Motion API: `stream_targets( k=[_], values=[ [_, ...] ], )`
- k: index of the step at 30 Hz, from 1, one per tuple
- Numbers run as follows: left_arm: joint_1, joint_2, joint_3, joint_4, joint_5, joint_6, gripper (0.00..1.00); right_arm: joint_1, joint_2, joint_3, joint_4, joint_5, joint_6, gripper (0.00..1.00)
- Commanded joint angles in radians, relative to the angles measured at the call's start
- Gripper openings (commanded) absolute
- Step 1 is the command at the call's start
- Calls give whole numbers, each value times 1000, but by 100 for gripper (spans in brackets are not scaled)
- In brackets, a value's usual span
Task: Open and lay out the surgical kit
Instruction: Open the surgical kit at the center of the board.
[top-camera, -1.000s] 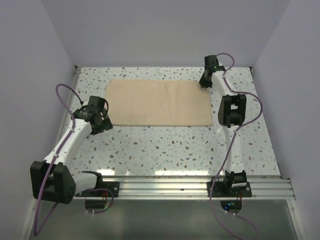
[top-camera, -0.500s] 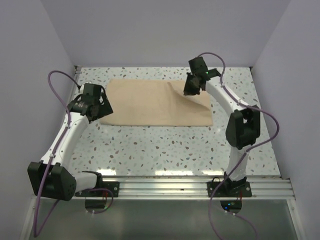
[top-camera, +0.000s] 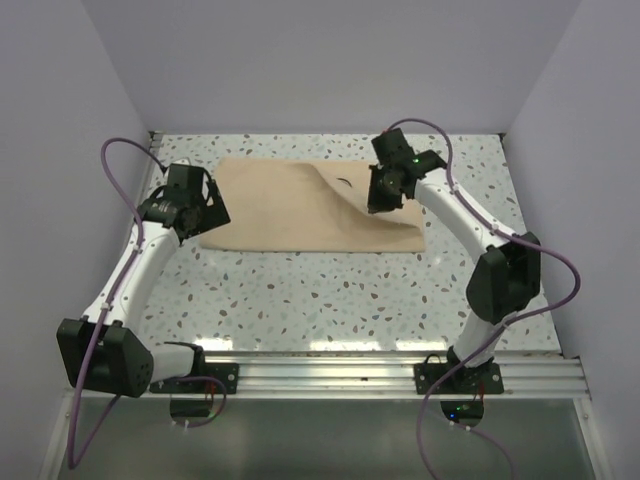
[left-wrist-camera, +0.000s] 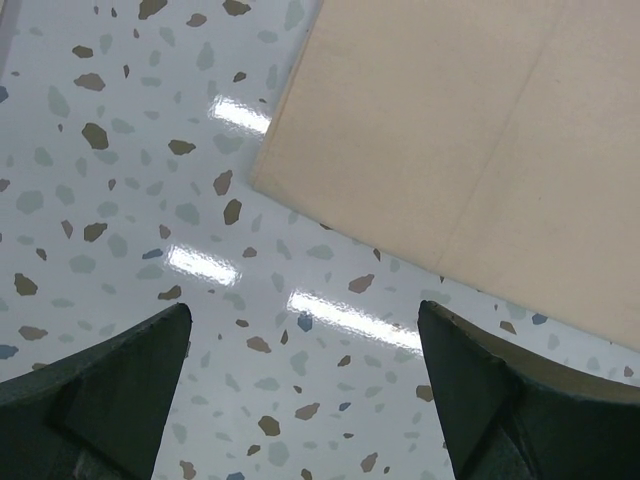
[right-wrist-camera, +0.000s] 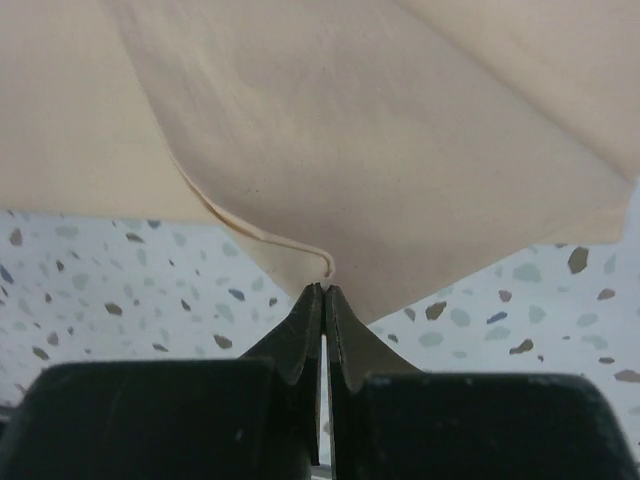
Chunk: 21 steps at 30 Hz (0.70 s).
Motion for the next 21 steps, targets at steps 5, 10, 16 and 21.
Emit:
stream_targets(
  k=[5,10,16,21],
  values=[
    [-1,41,179,61,-120,23,100,197,-435,-429,-373,-37,62,0],
    [1,40,247,95,-157,14,100,200,-697,-564,-651,0,110,0],
    [1,78,235,98,-124,-3,100,199,-790,-633,-716,-36,95,48],
    [1,107,206,116,-80,3,100,200,-694,-530,-636,23,94,99]
  ],
)
